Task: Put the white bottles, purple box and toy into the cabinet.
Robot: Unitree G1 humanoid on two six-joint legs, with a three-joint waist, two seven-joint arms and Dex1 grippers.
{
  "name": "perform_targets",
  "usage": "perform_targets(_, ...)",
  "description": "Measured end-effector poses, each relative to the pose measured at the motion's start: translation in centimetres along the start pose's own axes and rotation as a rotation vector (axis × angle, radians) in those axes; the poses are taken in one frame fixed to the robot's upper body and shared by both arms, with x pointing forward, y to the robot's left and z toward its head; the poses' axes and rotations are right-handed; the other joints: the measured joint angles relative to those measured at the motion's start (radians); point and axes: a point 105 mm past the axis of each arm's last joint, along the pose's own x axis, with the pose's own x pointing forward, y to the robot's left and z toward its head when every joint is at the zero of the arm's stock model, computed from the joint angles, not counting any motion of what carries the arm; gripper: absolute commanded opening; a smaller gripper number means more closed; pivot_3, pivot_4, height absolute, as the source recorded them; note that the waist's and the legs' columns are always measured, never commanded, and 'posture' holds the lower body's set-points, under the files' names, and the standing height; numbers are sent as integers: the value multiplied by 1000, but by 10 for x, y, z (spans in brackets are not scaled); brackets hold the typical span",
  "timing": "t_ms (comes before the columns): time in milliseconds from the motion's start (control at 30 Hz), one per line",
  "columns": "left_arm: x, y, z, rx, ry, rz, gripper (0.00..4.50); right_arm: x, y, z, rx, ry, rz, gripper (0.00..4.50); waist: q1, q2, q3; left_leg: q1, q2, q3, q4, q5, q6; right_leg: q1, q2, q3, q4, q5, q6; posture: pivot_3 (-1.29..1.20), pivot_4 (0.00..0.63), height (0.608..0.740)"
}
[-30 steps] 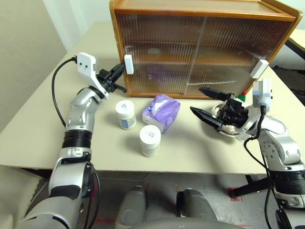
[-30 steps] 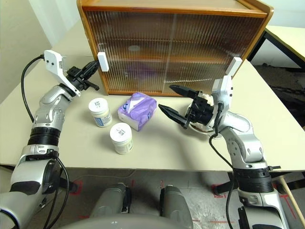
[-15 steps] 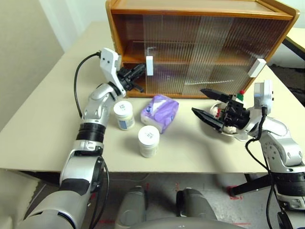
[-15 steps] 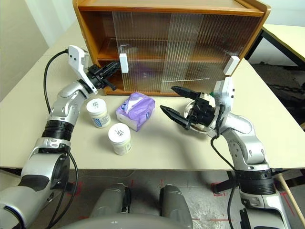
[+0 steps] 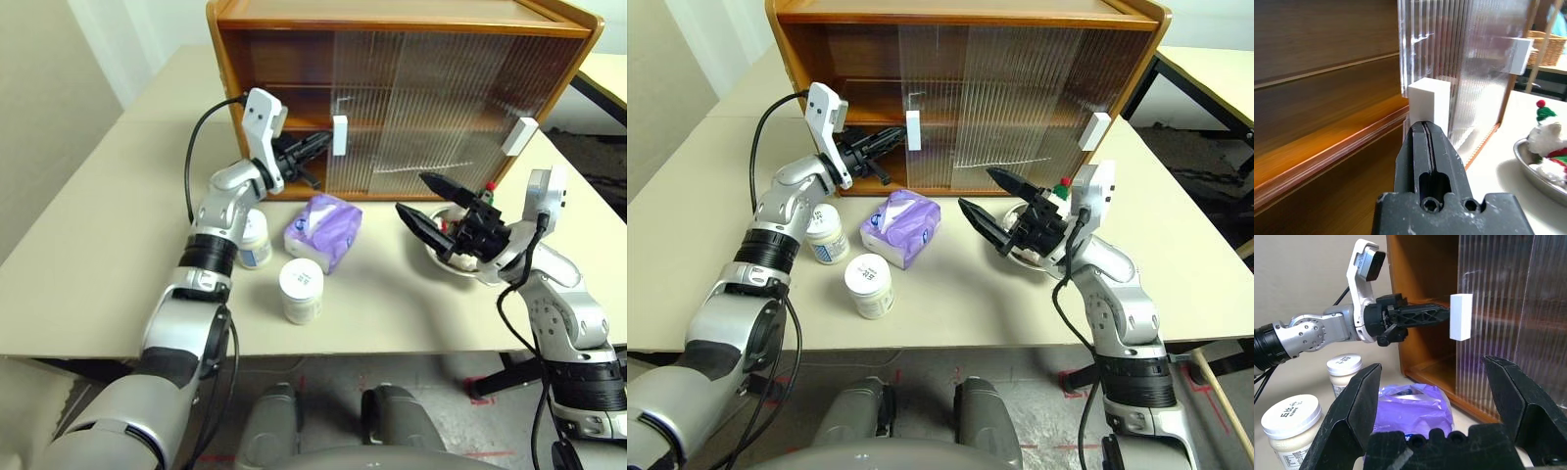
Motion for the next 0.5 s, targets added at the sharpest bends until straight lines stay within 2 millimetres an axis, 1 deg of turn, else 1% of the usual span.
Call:
perform_targets(167, 14, -10, 3, -7, -5, -45, 37, -5, -1, 2, -16, 11, -17, 4500, -18, 0, 0, 0, 0, 0, 0, 0, 0, 0, 0, 0, 0, 0, 0, -88, 0, 740)
perform_targets(367, 24, -13, 4, -8, -6, -67, 37, -10, 1, 5, -28, 16, -38, 4500, -45, 0, 0, 0, 0, 0, 0, 0, 0, 0, 0, 0, 0, 0, 1, -106, 0, 740)
perform_targets(500, 27, -16, 4, -11, -12, -76, 37, -11, 1, 5, -20, 15, -45, 4500, -43, 1, 0, 0, -1, 0, 0, 0, 0, 0, 0, 0, 0, 0, 1, -102, 0, 740)
